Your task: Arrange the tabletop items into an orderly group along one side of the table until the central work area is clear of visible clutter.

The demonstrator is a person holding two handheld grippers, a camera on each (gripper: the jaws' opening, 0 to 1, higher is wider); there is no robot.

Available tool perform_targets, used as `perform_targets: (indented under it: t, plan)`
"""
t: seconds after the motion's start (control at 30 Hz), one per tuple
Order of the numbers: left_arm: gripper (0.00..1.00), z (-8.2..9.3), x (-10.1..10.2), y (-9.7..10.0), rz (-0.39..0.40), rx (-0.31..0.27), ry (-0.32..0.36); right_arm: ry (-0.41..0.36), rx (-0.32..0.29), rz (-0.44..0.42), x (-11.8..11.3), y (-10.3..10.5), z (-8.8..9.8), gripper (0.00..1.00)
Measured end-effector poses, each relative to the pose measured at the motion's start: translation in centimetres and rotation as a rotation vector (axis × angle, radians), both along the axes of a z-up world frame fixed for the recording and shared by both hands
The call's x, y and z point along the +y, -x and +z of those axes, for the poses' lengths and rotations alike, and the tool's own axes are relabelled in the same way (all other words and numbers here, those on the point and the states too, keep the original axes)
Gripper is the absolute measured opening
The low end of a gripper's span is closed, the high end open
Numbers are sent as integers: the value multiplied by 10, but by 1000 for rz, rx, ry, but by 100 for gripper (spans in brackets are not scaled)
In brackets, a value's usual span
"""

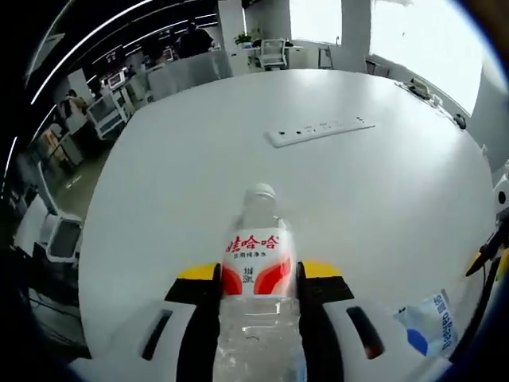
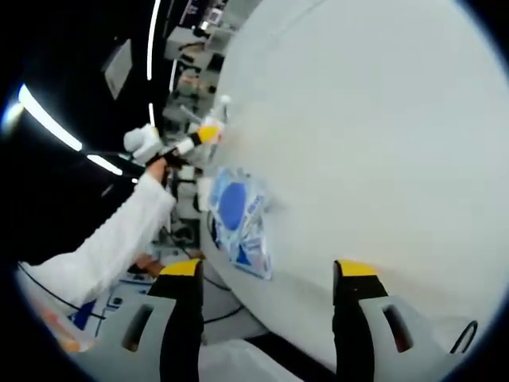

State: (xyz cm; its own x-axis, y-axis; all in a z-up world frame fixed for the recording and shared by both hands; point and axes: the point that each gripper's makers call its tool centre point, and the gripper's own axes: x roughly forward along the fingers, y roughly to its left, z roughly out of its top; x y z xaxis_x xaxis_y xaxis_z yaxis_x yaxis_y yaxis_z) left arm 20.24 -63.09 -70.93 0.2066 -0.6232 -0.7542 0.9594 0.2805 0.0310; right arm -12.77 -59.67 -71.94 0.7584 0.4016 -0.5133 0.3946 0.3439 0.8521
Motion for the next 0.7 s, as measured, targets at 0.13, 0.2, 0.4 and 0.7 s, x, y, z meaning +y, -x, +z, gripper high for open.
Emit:
perform_targets:
  t: [0.13,0.2,0.4,0.7]
  plan:
    - [34,-6,6,6,54,89,-22,4,-21,1,1,-1,3,64]
    - [34,-16,11,13,65,128,-63,0,-24,-1,2,1,4,64]
    - [34,-28,13,20,35,136,-108,-1,-21,-15,-1,10,4,64]
    - [34,-42,19,21,7,195,-210,5,-34,-74,-18,3,8,65]
